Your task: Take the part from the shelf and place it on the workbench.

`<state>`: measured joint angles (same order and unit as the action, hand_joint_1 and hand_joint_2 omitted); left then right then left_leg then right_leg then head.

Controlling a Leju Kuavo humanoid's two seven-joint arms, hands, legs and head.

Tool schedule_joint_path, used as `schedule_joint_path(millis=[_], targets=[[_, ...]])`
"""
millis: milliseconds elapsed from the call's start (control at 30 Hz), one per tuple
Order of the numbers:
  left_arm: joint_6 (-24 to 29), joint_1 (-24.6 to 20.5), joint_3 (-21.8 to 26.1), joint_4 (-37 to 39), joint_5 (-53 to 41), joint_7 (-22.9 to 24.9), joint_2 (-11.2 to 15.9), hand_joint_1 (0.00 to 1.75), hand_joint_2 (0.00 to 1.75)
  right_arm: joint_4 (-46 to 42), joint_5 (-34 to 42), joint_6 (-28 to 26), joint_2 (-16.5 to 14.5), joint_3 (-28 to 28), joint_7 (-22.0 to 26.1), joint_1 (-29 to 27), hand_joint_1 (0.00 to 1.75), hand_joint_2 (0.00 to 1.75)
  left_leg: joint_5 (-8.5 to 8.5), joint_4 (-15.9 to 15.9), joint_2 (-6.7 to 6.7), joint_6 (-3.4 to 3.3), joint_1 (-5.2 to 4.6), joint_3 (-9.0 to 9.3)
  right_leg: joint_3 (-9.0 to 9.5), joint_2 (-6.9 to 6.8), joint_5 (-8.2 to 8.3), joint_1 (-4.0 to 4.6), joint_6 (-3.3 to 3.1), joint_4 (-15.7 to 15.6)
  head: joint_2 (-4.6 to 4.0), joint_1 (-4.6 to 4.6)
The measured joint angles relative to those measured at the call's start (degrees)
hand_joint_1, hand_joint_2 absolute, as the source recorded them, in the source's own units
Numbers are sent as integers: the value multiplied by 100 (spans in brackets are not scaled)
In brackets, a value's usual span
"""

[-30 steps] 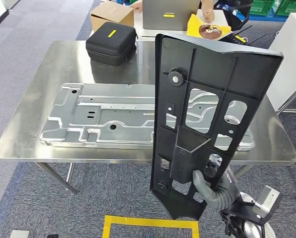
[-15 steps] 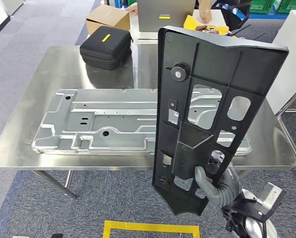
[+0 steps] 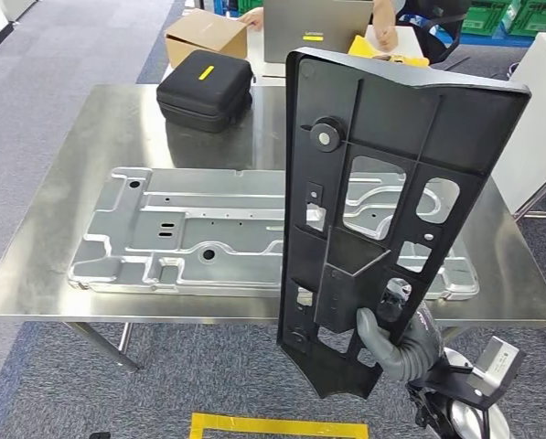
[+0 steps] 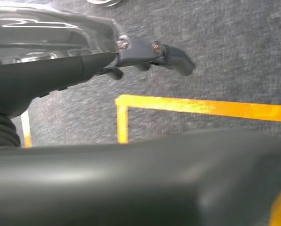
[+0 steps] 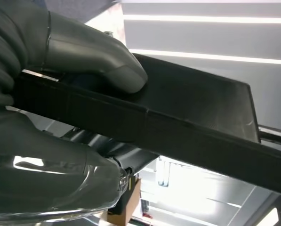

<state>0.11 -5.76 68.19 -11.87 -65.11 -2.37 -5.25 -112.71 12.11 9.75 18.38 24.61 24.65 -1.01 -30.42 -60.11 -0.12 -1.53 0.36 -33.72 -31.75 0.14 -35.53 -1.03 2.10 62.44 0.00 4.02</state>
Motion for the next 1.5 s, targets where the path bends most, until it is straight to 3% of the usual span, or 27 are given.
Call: schedule_joint_path(millis=[100, 133, 167, 233, 300, 333, 467, 533, 600, 633, 667, 700, 767, 800, 867, 1000, 1033, 1100, 1133, 1167, 1200, 1300, 1367, 1500], targets=[[-2, -7, 0, 0, -3, -5, 1, 0, 175, 8, 5, -1, -2, -5, 7, -33, 175, 175, -20, 9, 5, -50, 7, 22, -547, -1, -416, -3, 25, 1013, 0, -2], [-2, -4, 0, 0, -3, -6, 1, 0, 175, 11, 7, -1, -2, -5, 7, -52, 175, 175, -30, 9, 4, -55, 5, 32, -680, -1, -426, -3, 33, 1213, 0, -2], [-2, -1, 0, 0, -3, -7, 1, 0, 175, 14, 7, 0, -2, -5, 9, -67, 175, 175, -43, 8, 1, -56, 4, 49, -719, -1, -329, -2, 38, 1216, 0, -2], [-2, 4, 0, 0, -3, -8, 1, 0, 175, 14, 7, 0, -2, -7, 15, -80, 175, 175, -87, 7, -4, -32, 5, 115, -498, -5, 110, -2, 31, 616, 0, -2], [-2, -1, 0, 0, -3, -14, 1, 0, 175, 13, 7, -1, -2, -7, 21, -82, 175, 175, -136, 1, -8, 20, -14, 170, -219, -10, 396, 16, -9, -26, 0, 0], [1, -4, 0, 0, -3, -17, 2, 0, 175, 13, 7, -1, -2, -8, 23, -86, 175, 175, -151, 2, -8, 47, -23, 182, -155, -8, 426, 28, -38, -174, 0, 2], [3, -16, 0, 0, 3, -34, 4, 0, 175, 5, 7, -1, -7, -10, 28, -101, 175, 175, -222, -32, -6, 145, -19, 189, -122, -5, 410, 15, -159, -249, 0, 3], [-1, -17, 0, 0, 12, -45, 4, 0, 175, -1, 7, -1, -16, -10, 31, -98, 175, 175, -474, -461, -6, 205, -6, -8, -99, -23, 411, -14, -208, -274, 0, 5], [-2, -7, 0, 0, 15, -46, 2, 0, 175, -1, 7, -1, -25, -10, 32, -99, 175, 175, -784, -1212, -6, 250, 10, -398, -91, -30, 394, -15, -232, -273, 0, 5], [-2, 1, 0, 0, 15, -46, 3, 0, 175, -1, 7, -1, -27, -10, 32, -100, 175, 175, -839, -1477, -6, 260, 13, -552, -83, -30, 385, -14, -236, -273, 0, 4], [-2, 8, 0, 0, 15, -45, 3, 0, 175, -1, 7, -1, -28, -10, 33, -100, 175, 175, -777, -1540, -6, 260, 14, -613, -68, -26, 373, -14, -235, -272, 0, 4], [-2, 13, 0, 0, 15, -45, 3, 0, 175, -1, 7, -1, -30, -10, 33, -100, 175, 175, -605, -1369, -6, 251, 14, -561, -43, -22, 356, -14, -229, -272, 0, 4], [-2, 14, 0, 0, 15, -45, 3, 0, 175, -1, 7, -1, -36, -11, 33, -99, 175, 175, -170, -640, -6, 206, 6, -250, 29, -16, 311, -11, -203, -274, 0, 5], [-2, 11, 0, 0, 16, -45, 4, 0, 175, -1, 7, -1, -38, -12, 33, -95, 175, 175, -42, -316, -7, 181, -5, -102, 53, -10, 288, -3, -181, -271, 0, 5], [-2, 3, 0, 0, 17, -43, 5, 0, 175, -2, 7, -1, -40, -15, 36, -91, 175, 175, -23, -57, -7, 143, -32, 18, 68, -4, 268, 7, -128, -279, 0, 4], [-2, 10, 0, 0, 17, -40, 5, 0, 175, -4, 8, -1, -41, -22, 39, -82, 175, 175, -15, 42, 1, 42, -6, 62, 38, -7, 151, -1, -20, -166, 0, 2], [-2, 5, 0, 0, 17, -41, 5, 0, 175, -5, 8, -1, -40, -25, 40, -79, 175, 175, -11, 61, 5, 13, 9, 77, -67, -7, 21, -2, -4, 59, 0, 1], [-2, 1, 0, 0, 18, -41, 7, 0, 175, -4, 8, -1, -39, -32, 41, -85, 175, 175, -27, 63, 11, -27, 8, 88, -447, -6, -289, -1, 16, 783, 0, 0], [-2, 3, 0, 0, 19, -41, 7, 0, 175, -3, 7, -1, -39, -33, 42, -94, 175, 175, -37, 63, 13, -37, 7, 96, -630, -7, -370, -2, 26, 1094, 0, 1], [-4, 7, 0, 0, 20, -41, 7, 0, 175, -3, 4, -1, -39, -34, 42, -101, 175, 175, -48, 62, 12, -41, 6, 108, -734, -7, -343, -2, 34, 1236, 0, 1], [-7, 10, 0, 0, 21, -41, 6, 0, 175, -3, -2, -3, -39, -35, 43, -105, 175, 175, -64, 62, 10, -37, 8, 130, -727, -8, -203, -2, 40, 1149, 0, 1], [-11, 12, 0, 0, 23, -43, -1, 0, 175, -5, -18, -11, -39, -51, 55, -105, 175, 175, -144, 54, 1, 26, 5, 231, -306, -14, 387, 6, 16, 126, 0, 1], [-11, 8, 0, 0, 23, -44, -1, 0, 175, -17, -19, -14, -39, -70, 67, -110, 175, 175, -175, 51, -1, 79, -16, 252, -166, -10, 461, 23, -43, -203, 0, 2], [-11, -5, 0, 0, 24, -50, -4, 0, 175, -62, -20, -16, -39, -123, 73, -120, 175, 175, -287, -49, 1, 165, -16, 231, -137, -11, 437, 1, -174, -257, 0, 5]])
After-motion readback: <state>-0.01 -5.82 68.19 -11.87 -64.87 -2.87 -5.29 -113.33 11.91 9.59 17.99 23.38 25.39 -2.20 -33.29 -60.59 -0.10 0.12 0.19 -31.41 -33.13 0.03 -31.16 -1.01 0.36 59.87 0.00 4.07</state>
